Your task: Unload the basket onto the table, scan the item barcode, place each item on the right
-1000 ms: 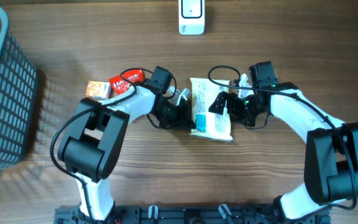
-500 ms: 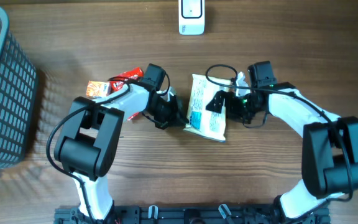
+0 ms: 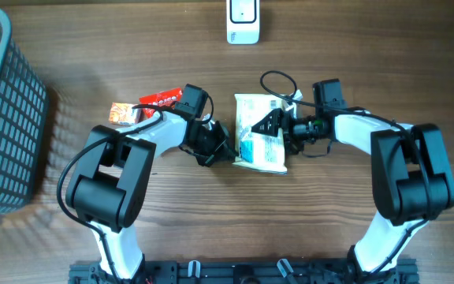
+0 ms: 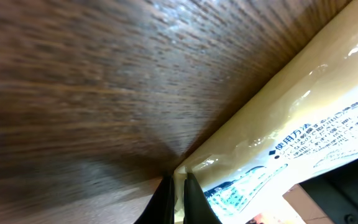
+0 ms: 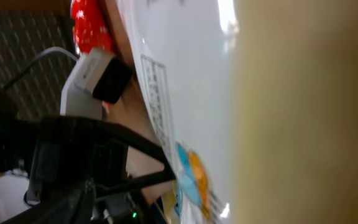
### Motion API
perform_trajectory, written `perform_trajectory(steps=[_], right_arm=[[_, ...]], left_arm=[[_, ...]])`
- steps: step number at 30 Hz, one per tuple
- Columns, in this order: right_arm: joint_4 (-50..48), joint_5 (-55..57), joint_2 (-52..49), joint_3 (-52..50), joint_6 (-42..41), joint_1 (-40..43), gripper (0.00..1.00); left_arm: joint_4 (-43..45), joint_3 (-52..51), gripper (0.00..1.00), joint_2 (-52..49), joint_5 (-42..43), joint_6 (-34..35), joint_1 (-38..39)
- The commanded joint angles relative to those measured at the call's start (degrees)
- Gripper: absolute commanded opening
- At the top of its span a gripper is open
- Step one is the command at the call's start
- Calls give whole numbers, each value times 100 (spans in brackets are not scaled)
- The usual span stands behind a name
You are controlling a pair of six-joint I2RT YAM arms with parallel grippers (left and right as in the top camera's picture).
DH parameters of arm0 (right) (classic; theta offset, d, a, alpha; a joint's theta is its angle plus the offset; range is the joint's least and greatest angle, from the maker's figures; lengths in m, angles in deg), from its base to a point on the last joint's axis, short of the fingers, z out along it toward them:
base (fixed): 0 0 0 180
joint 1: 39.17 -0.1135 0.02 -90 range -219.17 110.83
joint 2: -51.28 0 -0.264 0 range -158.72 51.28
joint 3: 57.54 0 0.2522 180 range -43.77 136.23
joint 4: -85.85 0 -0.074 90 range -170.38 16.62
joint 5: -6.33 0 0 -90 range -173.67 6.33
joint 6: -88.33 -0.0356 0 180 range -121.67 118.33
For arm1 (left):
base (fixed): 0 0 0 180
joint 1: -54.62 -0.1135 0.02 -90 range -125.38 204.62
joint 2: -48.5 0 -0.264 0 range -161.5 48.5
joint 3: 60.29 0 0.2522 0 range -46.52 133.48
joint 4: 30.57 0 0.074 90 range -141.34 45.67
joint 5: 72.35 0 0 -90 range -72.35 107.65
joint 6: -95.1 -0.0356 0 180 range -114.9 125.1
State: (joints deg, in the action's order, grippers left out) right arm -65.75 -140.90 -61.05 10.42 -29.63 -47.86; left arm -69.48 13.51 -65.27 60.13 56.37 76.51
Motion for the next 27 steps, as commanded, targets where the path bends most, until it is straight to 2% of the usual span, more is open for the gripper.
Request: perform_trajectory(steps=[1, 7, 13, 21, 23, 25, 27], right_arm=[[404, 568, -407, -295, 4, -153, 79], [649, 577, -407, -295, 232, -157, 79], [651, 686, -404, -289, 225, -155, 63], [789, 938, -400, -118, 249, -59, 64], [752, 931, -400, -116, 249, -9, 60], [752, 931, -400, -116, 302, 52, 54], [769, 938, -396, -116, 396, 142, 36]], left_arm=[[96, -168, 4, -153, -354, 369, 168], [203, -168, 4, -153, -356, 483, 238], [203, -168, 4, -153, -367, 446, 238], [269, -168, 4, -153, -437, 457, 118], [273, -168, 4, -153, -435, 472, 103], [350, -168, 4, -153, -380, 470, 103], [496, -168, 4, -153, -275, 444, 103]])
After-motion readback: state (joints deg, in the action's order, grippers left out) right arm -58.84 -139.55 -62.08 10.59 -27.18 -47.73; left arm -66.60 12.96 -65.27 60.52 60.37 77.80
